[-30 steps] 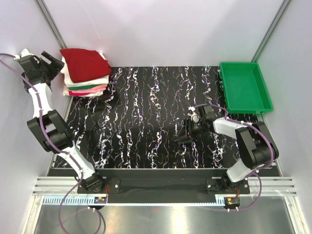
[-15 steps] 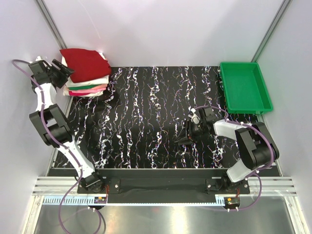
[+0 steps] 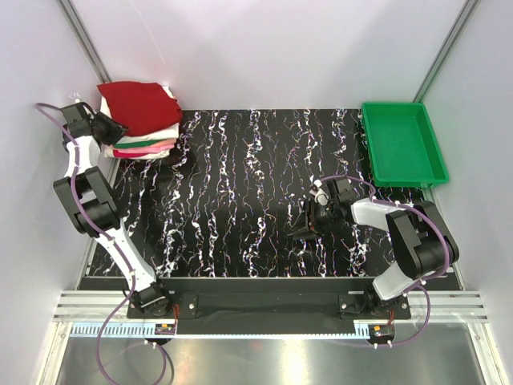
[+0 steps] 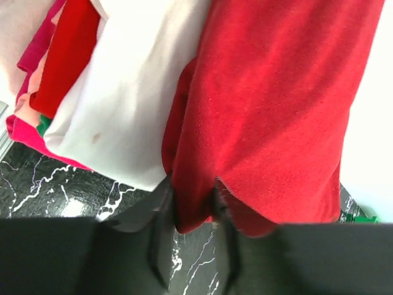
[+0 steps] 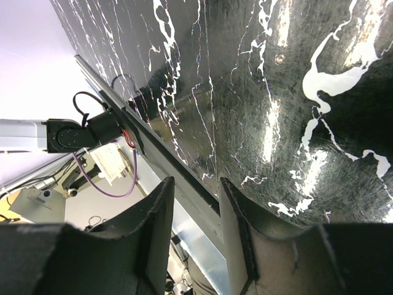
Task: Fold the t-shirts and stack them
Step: Neatly place the folded tshirt to the corner
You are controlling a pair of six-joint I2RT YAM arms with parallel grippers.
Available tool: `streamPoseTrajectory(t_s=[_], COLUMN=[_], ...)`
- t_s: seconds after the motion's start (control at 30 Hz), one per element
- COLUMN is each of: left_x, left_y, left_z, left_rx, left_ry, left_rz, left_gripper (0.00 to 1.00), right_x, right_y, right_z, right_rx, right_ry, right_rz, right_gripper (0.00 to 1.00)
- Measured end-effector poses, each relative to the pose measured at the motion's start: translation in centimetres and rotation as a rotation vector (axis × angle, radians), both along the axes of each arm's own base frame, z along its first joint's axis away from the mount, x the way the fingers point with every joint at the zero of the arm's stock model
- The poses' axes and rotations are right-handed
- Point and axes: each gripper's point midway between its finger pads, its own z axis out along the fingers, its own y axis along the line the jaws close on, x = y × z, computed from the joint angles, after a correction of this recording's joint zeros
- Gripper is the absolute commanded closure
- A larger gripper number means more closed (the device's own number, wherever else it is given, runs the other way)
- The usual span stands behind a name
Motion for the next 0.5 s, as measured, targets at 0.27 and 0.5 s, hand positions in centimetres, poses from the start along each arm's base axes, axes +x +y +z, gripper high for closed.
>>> streamPoseTrajectory(t_s=[0.27,0.5], left_x=[0.8,1.3], left_y=[0.4,2.2], left_z=[2.8,5.6], left_rx=[0.022,0.054], left_ry=[-0.023,-0.054], left_rz=[0.0,0.018], left_gripper=[0.98,1.0], right_x=[-0.2,-0.4], right_y=[0.0,0.1], right_z=[-0.3,-0.2], right_rx=[0.002,0.013], right_ry=[0.011,0.012], right_rz=[0.005,0.016], right_gripper=[0.58,0.58])
